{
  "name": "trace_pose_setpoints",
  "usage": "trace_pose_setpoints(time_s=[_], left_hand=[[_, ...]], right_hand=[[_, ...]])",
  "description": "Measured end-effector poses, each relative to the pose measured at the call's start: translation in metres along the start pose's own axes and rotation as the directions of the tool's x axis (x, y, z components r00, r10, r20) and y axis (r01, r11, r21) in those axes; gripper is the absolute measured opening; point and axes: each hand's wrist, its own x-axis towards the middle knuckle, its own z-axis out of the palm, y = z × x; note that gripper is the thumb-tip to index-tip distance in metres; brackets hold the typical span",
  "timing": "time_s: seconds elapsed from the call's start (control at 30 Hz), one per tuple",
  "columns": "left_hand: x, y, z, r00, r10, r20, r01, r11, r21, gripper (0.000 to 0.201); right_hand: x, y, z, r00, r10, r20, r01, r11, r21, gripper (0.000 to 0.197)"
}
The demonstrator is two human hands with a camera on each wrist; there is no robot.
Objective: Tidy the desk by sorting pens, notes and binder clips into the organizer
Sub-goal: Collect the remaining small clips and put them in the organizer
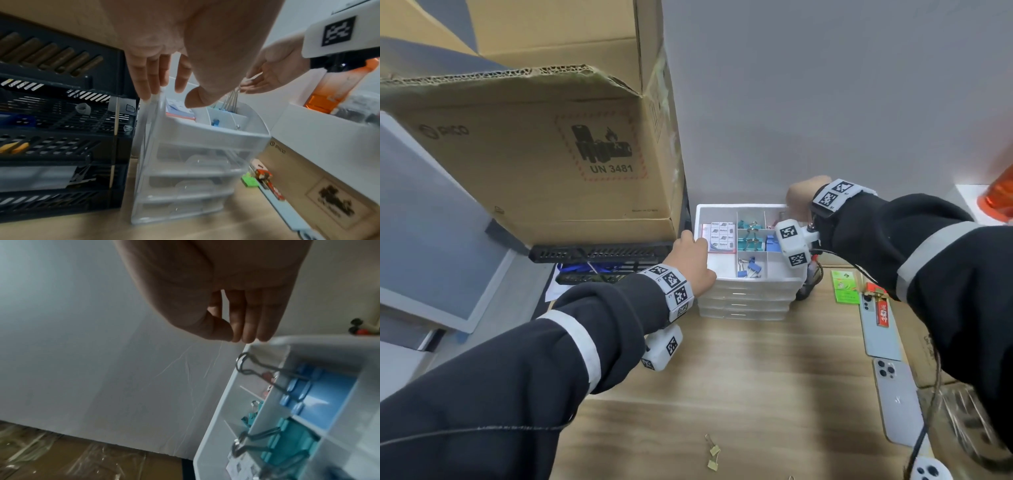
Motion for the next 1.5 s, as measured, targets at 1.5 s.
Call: trace_pose_setpoints(time_s=[1.5], left_hand=[[-0.153, -0.043, 0.274, 0.783, 0.353, 0.512, -0.446, 0.893, 0.065, 0.024]], right_hand=[[-0.198, 0.31, 0.284, 0.732, -0.277, 0.622, 0.56, 0.765, -0.318, 0.02]])
